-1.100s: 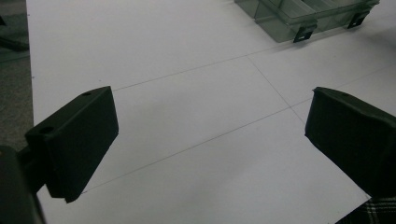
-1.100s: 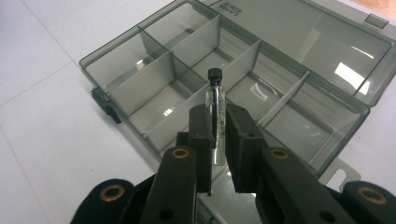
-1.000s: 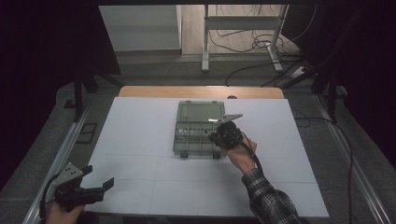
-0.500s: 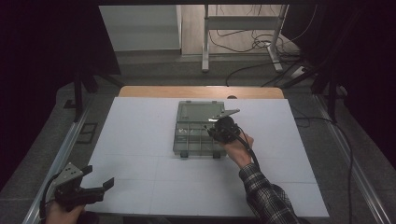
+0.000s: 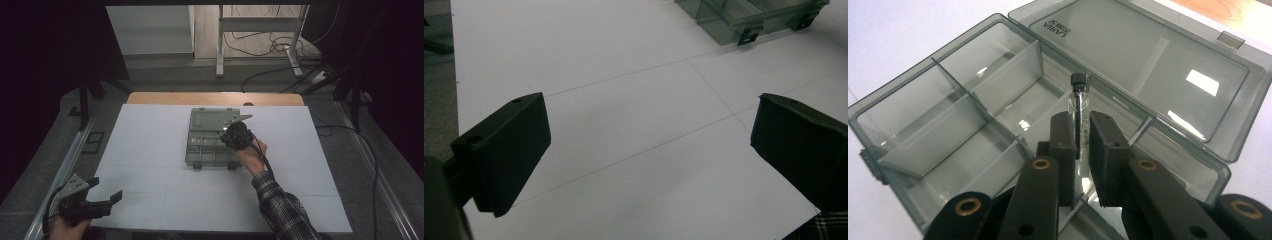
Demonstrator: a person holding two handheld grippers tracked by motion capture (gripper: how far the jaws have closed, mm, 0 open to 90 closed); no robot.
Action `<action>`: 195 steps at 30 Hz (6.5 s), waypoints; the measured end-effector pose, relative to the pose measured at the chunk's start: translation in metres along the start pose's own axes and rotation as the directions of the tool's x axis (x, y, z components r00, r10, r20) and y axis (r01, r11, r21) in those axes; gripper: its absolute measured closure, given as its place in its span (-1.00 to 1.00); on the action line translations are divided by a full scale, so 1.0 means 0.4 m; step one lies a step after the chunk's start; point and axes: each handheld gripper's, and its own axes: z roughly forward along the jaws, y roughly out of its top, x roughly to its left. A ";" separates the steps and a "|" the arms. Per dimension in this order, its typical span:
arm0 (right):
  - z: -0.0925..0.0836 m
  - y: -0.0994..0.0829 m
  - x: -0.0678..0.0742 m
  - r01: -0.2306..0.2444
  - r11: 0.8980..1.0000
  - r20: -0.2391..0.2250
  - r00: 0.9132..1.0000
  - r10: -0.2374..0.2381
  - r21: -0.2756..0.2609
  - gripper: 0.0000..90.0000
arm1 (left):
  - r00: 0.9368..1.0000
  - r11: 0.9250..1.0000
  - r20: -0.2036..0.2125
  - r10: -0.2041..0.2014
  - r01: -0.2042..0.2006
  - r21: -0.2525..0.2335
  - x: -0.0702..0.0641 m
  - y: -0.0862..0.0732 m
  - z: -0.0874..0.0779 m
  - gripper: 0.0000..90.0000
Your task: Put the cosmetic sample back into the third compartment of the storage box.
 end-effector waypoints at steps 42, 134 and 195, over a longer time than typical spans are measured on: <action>-0.032 -0.011 0.028 -0.003 1.000 -0.090 0.996 0.003 0.007 -0.10 | 1.000 1.000 0.008 0.000 0.000 -0.008 0.002 -0.001 -0.002 -0.93; -0.271 -0.165 0.097 0.045 0.999 -0.120 0.992 -0.046 -0.013 -0.97 | 1.000 1.000 0.015 0.001 -0.001 -0.011 0.003 -0.001 -0.003 -0.93; -0.459 -0.346 0.047 -0.065 0.992 0.000 0.998 0.066 -0.108 -1.00 | 1.000 1.000 0.015 -0.008 0.008 -0.011 0.003 -0.001 -0.002 -0.93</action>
